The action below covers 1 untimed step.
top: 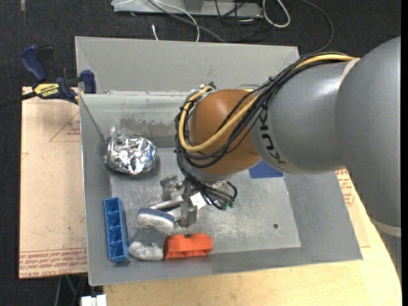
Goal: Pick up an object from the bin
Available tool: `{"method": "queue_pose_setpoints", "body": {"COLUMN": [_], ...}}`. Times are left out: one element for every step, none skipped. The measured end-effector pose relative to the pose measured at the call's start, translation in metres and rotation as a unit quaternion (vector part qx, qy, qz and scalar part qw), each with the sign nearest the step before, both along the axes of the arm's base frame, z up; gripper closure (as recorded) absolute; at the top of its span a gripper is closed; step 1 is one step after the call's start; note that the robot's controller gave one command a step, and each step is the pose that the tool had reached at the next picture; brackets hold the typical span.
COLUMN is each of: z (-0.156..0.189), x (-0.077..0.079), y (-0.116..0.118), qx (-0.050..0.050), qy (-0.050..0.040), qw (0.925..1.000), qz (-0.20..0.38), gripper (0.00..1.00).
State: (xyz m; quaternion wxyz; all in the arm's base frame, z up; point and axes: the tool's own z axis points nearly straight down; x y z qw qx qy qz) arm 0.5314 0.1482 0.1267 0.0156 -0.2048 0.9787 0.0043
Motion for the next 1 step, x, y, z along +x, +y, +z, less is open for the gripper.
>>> {"method": "queue_pose_setpoints", "body": {"z": [0.1017], "x": [0.0044], "y": [-0.0125], "qx": [0.000], "qy": [0.0013], "qw": [1.0000], "qz": [0.008], "gripper": [1.00]}}
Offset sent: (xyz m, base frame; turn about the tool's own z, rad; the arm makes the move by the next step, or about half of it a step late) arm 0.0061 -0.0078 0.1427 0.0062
